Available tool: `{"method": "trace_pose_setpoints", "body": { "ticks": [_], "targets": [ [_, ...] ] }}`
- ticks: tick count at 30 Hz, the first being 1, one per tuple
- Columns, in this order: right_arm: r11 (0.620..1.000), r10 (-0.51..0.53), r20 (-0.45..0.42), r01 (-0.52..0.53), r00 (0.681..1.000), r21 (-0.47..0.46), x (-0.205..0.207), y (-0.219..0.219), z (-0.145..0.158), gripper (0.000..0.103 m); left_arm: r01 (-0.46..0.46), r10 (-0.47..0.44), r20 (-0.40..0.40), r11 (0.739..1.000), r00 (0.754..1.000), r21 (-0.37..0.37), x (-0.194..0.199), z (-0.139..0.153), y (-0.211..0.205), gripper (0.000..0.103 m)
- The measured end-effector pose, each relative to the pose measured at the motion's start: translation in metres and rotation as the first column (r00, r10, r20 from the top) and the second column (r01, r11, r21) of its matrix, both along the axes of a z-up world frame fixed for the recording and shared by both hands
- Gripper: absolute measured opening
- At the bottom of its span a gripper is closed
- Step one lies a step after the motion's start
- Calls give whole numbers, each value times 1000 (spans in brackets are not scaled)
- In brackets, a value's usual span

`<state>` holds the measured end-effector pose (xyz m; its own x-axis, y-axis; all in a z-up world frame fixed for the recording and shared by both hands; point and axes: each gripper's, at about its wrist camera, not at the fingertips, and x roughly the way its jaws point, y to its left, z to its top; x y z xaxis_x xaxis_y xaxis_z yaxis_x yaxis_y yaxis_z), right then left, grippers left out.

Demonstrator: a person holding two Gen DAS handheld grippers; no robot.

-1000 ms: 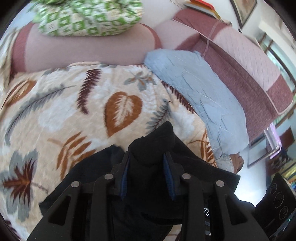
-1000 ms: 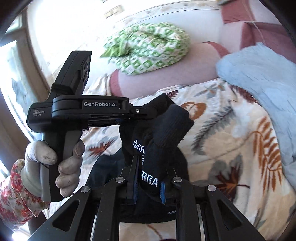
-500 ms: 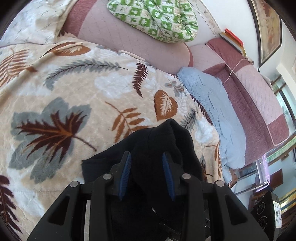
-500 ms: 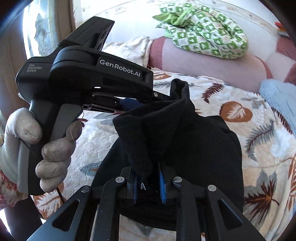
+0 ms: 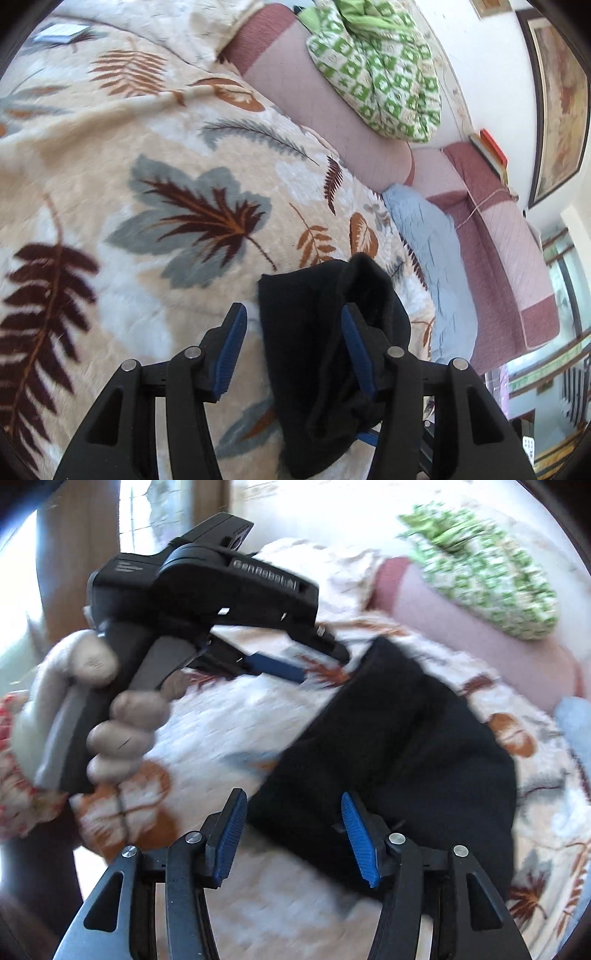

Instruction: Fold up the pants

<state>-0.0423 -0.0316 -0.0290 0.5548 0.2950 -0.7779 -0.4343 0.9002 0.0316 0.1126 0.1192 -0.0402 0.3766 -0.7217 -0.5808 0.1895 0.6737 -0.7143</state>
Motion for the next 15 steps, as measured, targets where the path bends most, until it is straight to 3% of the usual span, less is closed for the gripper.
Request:
{"method": "trace_pose_setpoints", "body": {
  "ticks": [4,8,10,12,15],
  "targets": [
    [1000,-23,26,22,999,19,1,-10,24,58,-52,52,32,999,998,11,-10,0,20,54],
    [984,-174,72,171,982,54,38,-30,52,56,-94,93,66,995,994,22,-13,0,37,57],
    [970,-242,87,242,966,13,66,-35,52,48,-110,108,80,993,991,29,-14,-1,45,59],
    [946,-316,103,322,943,-47,96,-38,45,32,-124,119,88,991,989,43,-15,-4,53,59],
    [910,-409,38,411,912,-56,139,-51,27,28,-135,132,70,990,989,35,-14,-10,61,59]
  ]
}}
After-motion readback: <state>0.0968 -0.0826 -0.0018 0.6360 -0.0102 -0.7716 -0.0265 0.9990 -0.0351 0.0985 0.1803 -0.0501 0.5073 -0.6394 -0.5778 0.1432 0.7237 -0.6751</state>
